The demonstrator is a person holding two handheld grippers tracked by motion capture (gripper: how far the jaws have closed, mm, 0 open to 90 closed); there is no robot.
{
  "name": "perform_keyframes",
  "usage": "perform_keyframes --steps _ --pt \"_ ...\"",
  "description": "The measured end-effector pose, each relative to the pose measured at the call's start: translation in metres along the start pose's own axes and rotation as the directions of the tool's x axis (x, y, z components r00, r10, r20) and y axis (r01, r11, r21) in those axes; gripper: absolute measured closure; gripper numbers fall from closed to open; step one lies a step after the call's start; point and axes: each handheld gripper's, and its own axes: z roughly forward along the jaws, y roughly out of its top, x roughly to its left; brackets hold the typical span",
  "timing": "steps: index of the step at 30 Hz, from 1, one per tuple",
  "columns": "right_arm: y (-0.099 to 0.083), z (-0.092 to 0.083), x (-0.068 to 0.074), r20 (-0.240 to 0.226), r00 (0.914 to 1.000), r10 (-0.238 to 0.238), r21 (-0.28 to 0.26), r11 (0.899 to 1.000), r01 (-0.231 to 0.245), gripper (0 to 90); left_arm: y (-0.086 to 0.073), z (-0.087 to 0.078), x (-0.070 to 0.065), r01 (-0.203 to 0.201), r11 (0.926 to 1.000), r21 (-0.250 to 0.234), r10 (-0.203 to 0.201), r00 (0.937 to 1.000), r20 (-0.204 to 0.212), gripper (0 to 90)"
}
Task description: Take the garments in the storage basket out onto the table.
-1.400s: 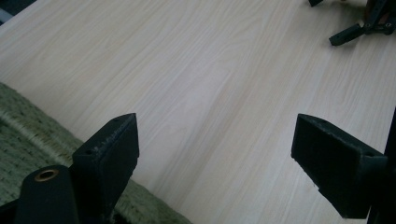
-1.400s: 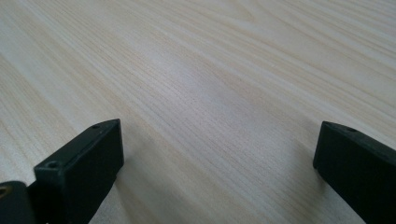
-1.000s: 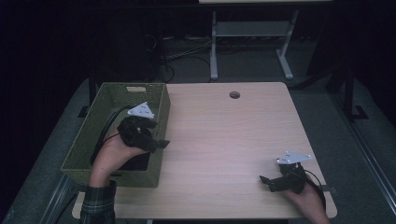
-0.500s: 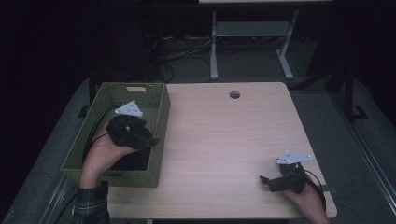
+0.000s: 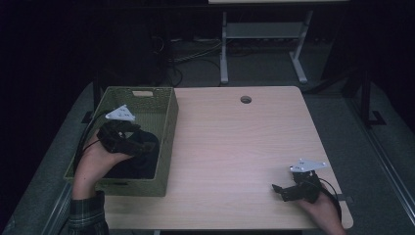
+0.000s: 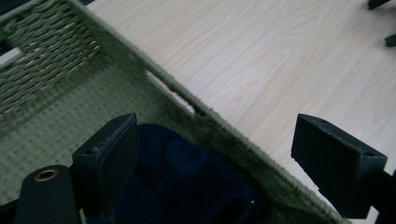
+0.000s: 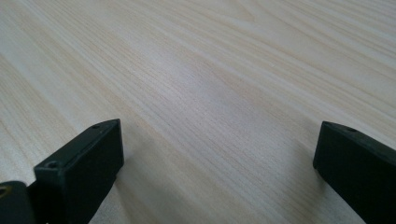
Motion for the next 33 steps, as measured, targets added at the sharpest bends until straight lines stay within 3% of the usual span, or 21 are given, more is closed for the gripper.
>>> perform_keyframes --steps 13,23,33 --pt "0.0 0.0 0.0 -0.002 1.0 0.0 0.001 1.0 0.0 1.3 -0.016 -0.002 0.021 0.057 0.9978 0.033 -0.055 0.996 -0.071 14.8" --pt "0.0 0.0 0.0 -0.001 1.0 -0.001 0.002 1.0 0.001 1.3 -0.024 0.014 0.033 0.086 0.993 0.081 -0.079 0.9932 -0.086 14.9" --pt "0.0 0.0 0.0 0.0 1.0 -0.003 0.002 1.0 0.003 1.3 -0.031 0.024 0.04 0.1 0.9856 0.137 -0.085 0.9901 -0.112 20.8"
